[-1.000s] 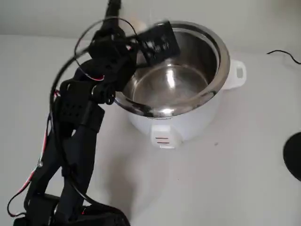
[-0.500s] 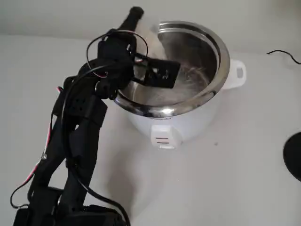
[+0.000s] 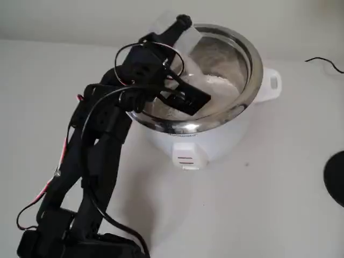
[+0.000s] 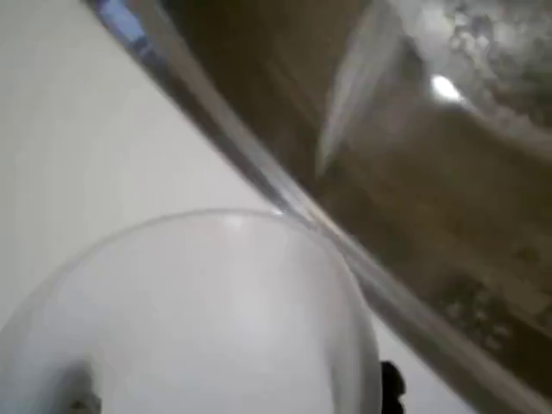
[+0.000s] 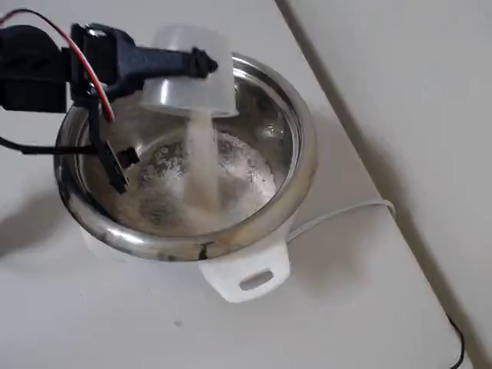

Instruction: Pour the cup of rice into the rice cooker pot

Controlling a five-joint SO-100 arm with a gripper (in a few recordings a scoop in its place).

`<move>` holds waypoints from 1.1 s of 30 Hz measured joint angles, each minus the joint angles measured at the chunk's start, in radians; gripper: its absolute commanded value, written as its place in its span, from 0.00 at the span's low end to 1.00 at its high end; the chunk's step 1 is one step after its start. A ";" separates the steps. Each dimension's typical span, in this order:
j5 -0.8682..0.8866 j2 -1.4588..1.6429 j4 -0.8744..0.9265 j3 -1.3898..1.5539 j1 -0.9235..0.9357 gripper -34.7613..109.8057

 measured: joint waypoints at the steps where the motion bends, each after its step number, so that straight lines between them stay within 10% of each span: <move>1: 0.000 0.000 0.005 0.000 0.000 0.24; 11: -0.137 -0.002 0.014 -0.051 -0.009 0.24; 24: -1.296 0.117 0.241 -0.089 -0.407 0.24; 33: -1.623 0.175 0.299 0.023 -0.577 0.26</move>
